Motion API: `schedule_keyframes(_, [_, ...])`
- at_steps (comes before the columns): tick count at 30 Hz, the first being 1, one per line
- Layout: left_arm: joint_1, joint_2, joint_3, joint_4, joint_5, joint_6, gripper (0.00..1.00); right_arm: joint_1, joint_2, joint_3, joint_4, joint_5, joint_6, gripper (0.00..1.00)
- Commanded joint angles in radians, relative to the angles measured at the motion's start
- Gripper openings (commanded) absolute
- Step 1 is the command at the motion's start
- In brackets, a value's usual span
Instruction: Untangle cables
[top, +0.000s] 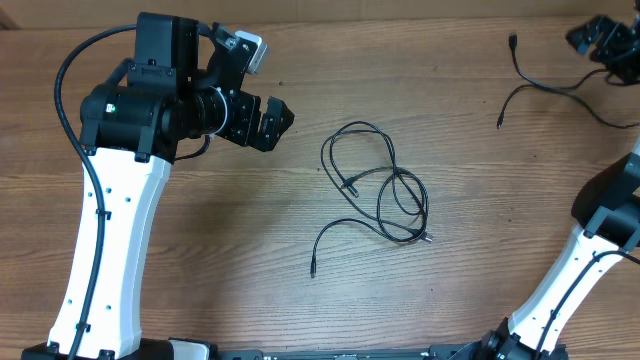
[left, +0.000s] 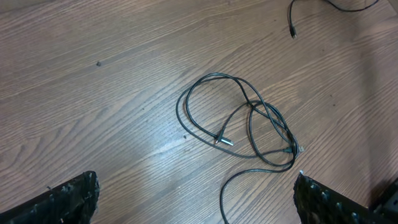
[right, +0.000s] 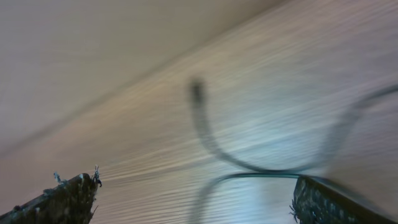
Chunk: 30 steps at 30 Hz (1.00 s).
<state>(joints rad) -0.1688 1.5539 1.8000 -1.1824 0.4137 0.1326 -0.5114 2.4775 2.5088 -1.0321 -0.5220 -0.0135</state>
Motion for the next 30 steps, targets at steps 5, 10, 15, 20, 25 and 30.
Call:
schedule_keyframes(5, [-0.002,-0.016,0.015,0.001,-0.006,-0.002,1.0,0.127,-0.032,0.107,-0.1,-0.2,0.028,1.0])
schedule_keyframes(10, [-0.001,-0.016,0.015,0.001,-0.007,-0.002,1.0,0.256,-0.041,0.107,-0.219,-0.022,-0.072,1.0])
schedule_keyframes(15, [-0.002,-0.016,0.015,0.001,-0.006,-0.002,1.0,0.4,-0.041,0.107,-0.327,0.164,-0.096,1.0])
schedule_keyframes(20, [-0.002,-0.016,0.015,0.001,-0.006,-0.002,1.0,0.524,-0.087,0.107,-0.422,0.202,-0.085,1.0])
schedule_keyframes(25, [-0.002,-0.016,0.015,0.001,-0.006,-0.002,1.0,0.577,-0.156,0.107,-0.496,0.286,-0.036,1.0])
schedule_keyframes(30, [-0.002,-0.016,0.015,0.001,-0.006,-0.002,1.0,0.59,-0.236,0.107,-0.592,0.286,-0.036,1.0])
